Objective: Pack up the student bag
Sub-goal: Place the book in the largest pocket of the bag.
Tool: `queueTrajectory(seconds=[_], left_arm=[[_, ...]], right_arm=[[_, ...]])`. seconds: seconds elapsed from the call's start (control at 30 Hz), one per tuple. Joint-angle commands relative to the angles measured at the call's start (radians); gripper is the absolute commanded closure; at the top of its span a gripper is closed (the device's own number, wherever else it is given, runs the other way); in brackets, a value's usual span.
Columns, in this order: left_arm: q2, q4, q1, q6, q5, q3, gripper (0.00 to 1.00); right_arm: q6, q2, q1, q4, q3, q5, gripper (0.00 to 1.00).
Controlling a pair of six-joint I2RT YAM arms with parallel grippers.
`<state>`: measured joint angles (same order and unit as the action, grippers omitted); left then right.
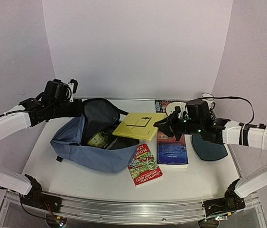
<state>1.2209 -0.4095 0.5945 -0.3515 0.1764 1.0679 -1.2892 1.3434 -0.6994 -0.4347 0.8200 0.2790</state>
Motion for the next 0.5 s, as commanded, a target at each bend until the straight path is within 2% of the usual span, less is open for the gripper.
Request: queueTrajectory(seconds=[0.0,0.2,0.47], left_arm=[[-0.017,0.159,-0.007,-0.018,-0.034,0.043,1.0],[-0.066,0.209,-0.006,-0.018,-0.135,0.018,1.0],[-0.133,0.224,-0.005,-0.027,-0.251,-0.027,1.0]], right_arm=[[0.007,0.046,-0.07,-0.154,0.061,0.011,1.0],[-0.01,0.178,-0.136,-0.223,0.161,0.002,1.0],[-0.04,0.341,-0.196,-0.256,0.27,-0.084,1.0]])
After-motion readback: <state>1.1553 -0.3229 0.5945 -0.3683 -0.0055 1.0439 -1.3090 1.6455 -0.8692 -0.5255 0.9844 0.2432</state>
